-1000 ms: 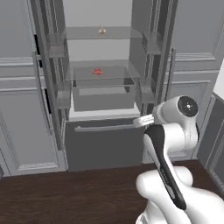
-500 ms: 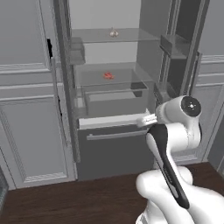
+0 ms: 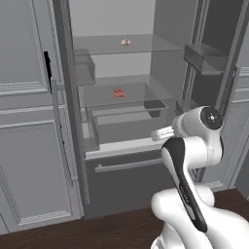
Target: Place one garlic and one steak in each tupperware on the nearby counter, to pack two identical lunches.
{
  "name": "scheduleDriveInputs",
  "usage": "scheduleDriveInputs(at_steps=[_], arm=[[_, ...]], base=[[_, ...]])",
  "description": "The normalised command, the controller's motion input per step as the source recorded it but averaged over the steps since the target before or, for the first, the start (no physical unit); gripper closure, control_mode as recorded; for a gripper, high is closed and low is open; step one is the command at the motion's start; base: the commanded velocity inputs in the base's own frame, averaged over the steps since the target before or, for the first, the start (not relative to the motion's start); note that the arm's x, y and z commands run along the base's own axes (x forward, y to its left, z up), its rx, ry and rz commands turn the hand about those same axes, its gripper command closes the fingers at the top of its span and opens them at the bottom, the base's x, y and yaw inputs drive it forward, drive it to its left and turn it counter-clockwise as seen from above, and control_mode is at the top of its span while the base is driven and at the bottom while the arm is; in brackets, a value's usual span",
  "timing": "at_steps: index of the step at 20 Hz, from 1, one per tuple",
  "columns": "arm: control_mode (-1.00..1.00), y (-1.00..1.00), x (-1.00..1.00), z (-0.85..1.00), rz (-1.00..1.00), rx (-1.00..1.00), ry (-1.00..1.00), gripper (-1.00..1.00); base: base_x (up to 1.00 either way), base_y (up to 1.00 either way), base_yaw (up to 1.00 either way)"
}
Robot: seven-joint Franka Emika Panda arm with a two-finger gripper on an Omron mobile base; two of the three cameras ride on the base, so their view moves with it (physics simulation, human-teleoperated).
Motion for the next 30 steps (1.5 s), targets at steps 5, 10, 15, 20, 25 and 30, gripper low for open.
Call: scheduleDriveInputs(at_steps=[5,10,15,20,25,30], arm=[[1.00,0.00,0.00,0.00,0.00,0.00,0.00,-1.00],[1.00,0.00,0.00,0.00,0.00,0.00,0.00,-1.00],[-1.00,0.00,0.33,-0.11,-0.02,0.00,0.00,-1.00],[-1.00,0.07,0.93,-0.15,0.00,0.00,0.02,-1.00],[-1.00,0.15,0.90,0.00,0.05,0.00,0.11,-1.00],[-1.00,0.14,0.61,-0.02,0.19,-0.05,0.10,-1.00]], base=[[1.00,0.00,-0.09],[0.76,0.00,-0.10],[0.19,0.00,-0.03],[0.00,0.00,0.00],[0.00,0.00,0.00],[0.00,0.00,0.00]])
